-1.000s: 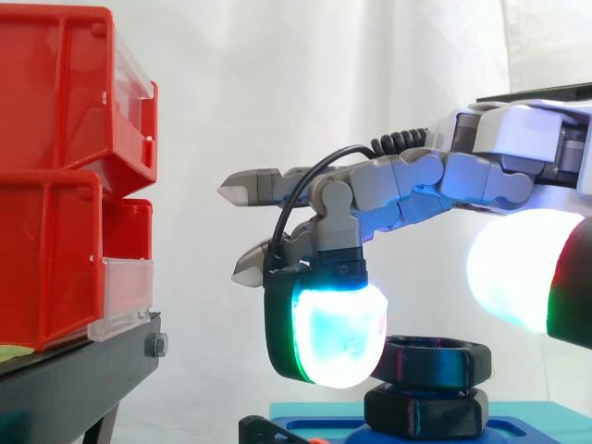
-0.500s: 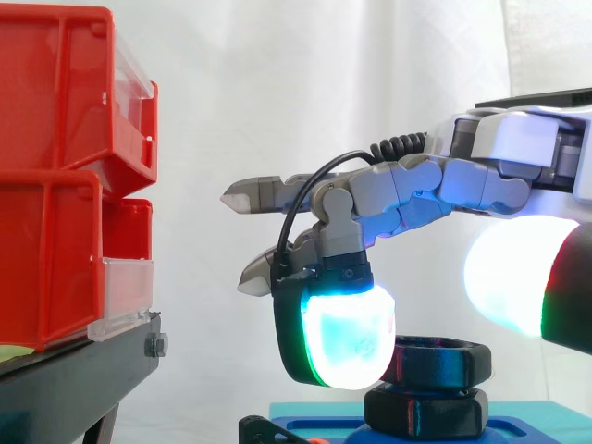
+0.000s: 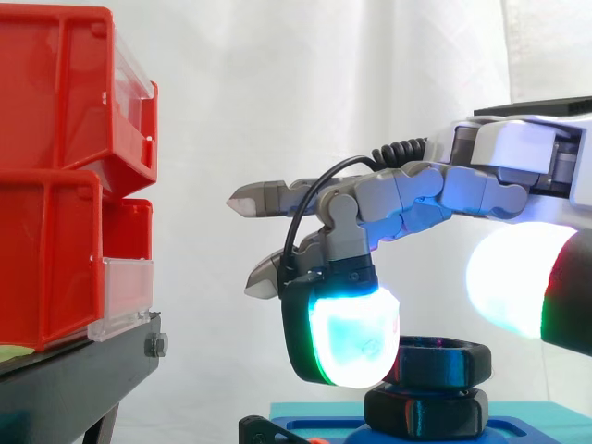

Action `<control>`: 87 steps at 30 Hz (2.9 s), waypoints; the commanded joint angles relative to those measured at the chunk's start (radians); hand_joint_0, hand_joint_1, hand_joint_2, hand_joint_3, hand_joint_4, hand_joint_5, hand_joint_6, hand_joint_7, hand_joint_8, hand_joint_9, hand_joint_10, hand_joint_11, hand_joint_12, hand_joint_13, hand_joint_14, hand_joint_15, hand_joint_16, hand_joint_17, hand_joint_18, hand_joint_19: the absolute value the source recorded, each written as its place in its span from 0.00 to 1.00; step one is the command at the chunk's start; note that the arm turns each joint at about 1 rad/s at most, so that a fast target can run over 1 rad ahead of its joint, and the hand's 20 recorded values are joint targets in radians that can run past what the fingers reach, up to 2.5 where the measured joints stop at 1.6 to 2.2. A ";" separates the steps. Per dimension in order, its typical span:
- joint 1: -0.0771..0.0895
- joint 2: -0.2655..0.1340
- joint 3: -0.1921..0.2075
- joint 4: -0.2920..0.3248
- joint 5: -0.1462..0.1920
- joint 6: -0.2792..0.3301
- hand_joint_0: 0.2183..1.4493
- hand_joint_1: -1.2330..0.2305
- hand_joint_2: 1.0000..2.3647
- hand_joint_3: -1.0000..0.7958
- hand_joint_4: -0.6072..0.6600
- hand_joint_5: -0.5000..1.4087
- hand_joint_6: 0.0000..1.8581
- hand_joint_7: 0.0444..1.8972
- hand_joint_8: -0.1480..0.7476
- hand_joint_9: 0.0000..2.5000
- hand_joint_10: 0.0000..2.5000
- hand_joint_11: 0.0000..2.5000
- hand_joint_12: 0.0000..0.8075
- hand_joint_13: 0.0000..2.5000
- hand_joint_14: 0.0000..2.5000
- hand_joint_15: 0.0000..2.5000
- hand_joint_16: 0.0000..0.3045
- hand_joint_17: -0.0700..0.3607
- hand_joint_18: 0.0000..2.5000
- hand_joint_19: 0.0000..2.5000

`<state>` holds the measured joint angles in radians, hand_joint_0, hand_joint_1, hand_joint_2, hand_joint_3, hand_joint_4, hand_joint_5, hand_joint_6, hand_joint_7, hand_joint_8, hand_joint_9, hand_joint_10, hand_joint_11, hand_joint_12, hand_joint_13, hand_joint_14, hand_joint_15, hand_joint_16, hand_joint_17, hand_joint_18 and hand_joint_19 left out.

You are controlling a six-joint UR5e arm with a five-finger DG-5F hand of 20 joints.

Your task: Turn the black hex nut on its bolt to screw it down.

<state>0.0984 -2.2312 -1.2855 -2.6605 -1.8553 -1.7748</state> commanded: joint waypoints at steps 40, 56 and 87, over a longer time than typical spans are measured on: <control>-0.135 -0.015 0.029 0.047 -0.206 0.005 0.24 0.77 0.00 0.28 0.66 0.22 0.27 0.76 0.51 0.23 0.00 0.06 0.43 0.09 0.00 0.00 0.15 0.41 0.06 0.08; -0.069 -0.021 0.074 0.062 -0.151 0.005 0.24 0.77 0.00 0.28 0.66 0.22 0.27 0.68 0.50 0.23 0.00 0.06 0.43 0.10 0.00 0.00 0.15 0.41 0.06 0.08; -0.005 -0.073 0.074 0.034 -0.099 0.018 0.24 0.76 0.00 0.28 0.66 0.22 0.27 0.71 0.50 0.23 0.00 0.06 0.43 0.10 0.00 0.00 0.16 0.41 0.06 0.08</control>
<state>0.0968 -2.3035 -1.2118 -2.6172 -1.9543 -1.7543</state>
